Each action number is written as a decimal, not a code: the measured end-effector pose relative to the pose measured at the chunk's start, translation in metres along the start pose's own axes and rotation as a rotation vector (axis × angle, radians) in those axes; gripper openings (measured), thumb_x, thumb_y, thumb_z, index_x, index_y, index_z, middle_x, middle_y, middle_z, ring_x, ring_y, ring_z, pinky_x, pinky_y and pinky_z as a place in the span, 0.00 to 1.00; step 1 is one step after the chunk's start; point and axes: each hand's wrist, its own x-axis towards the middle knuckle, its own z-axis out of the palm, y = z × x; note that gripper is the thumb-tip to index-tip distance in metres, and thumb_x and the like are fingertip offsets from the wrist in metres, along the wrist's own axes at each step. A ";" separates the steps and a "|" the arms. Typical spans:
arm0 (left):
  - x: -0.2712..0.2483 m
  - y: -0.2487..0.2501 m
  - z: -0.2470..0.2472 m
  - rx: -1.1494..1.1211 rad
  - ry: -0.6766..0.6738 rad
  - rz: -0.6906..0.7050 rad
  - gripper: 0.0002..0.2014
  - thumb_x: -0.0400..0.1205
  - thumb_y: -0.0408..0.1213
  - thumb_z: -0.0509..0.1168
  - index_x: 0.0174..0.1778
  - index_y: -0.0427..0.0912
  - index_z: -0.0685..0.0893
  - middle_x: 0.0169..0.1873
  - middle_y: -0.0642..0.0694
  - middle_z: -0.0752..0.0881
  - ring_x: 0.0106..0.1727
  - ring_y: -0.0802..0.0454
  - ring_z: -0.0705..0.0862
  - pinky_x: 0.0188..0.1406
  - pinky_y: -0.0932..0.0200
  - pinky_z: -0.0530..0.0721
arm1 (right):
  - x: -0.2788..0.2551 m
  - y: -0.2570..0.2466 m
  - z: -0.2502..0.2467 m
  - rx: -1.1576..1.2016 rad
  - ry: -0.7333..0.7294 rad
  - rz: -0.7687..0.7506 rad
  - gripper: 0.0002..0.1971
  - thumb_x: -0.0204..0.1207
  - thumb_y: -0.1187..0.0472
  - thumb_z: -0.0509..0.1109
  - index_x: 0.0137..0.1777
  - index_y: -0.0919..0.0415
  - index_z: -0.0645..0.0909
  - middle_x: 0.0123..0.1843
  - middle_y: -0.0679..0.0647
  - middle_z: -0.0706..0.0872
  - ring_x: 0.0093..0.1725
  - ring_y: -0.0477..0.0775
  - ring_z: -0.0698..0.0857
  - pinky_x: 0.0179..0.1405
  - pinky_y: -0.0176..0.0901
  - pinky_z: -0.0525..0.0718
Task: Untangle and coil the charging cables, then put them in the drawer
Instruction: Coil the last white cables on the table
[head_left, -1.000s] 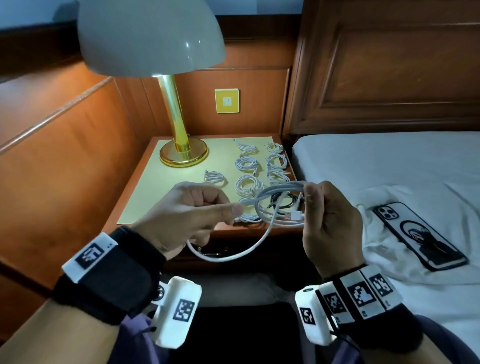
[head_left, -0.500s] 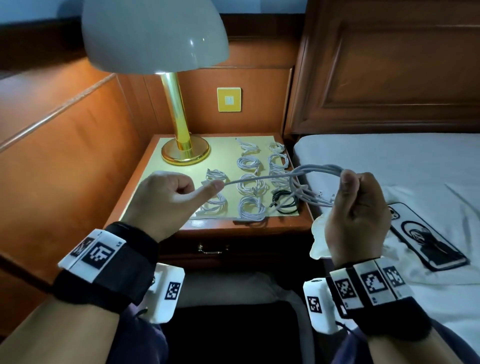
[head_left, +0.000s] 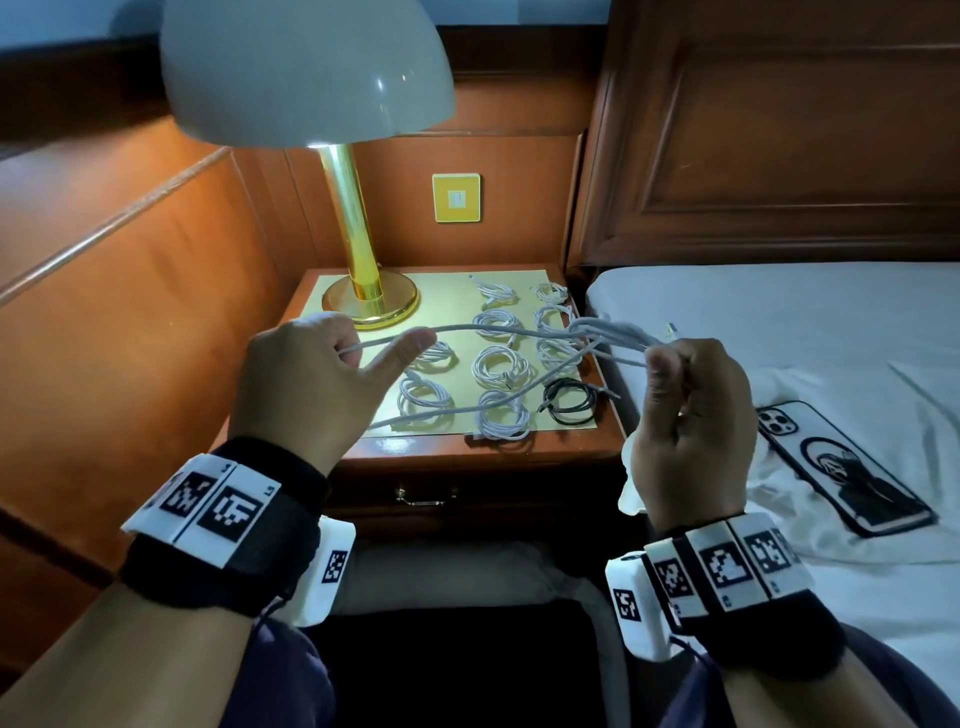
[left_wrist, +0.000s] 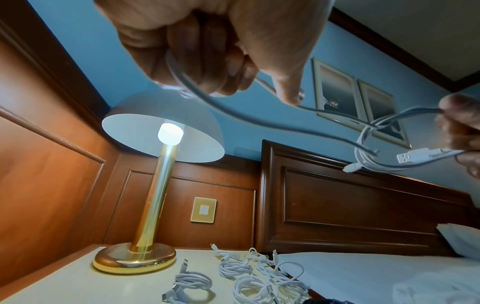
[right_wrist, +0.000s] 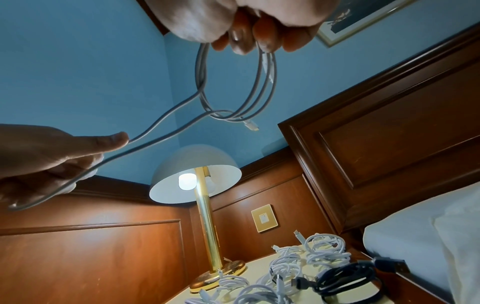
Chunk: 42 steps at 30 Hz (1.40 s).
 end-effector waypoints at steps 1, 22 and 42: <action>0.000 0.000 0.000 0.026 -0.008 0.004 0.36 0.72 0.73 0.65 0.21 0.43 0.63 0.17 0.50 0.64 0.21 0.53 0.64 0.23 0.60 0.63 | 0.000 0.001 0.001 -0.018 -0.009 -0.027 0.20 0.90 0.50 0.54 0.43 0.62 0.75 0.37 0.47 0.73 0.35 0.54 0.73 0.37 0.53 0.72; 0.002 -0.006 -0.002 0.421 -0.686 0.036 0.22 0.70 0.62 0.78 0.32 0.49 0.79 0.40 0.57 0.88 0.41 0.56 0.84 0.32 0.62 0.75 | 0.002 0.011 -0.002 -0.205 0.075 -0.027 0.19 0.90 0.54 0.61 0.42 0.67 0.82 0.39 0.60 0.80 0.39 0.57 0.73 0.49 0.44 0.65; -0.021 0.029 0.002 0.178 -0.138 0.220 0.10 0.84 0.45 0.68 0.59 0.50 0.85 0.35 0.48 0.89 0.35 0.40 0.88 0.34 0.50 0.87 | 0.000 -0.013 0.004 1.003 -0.300 1.127 0.21 0.90 0.45 0.55 0.36 0.54 0.71 0.28 0.49 0.67 0.24 0.47 0.63 0.27 0.43 0.63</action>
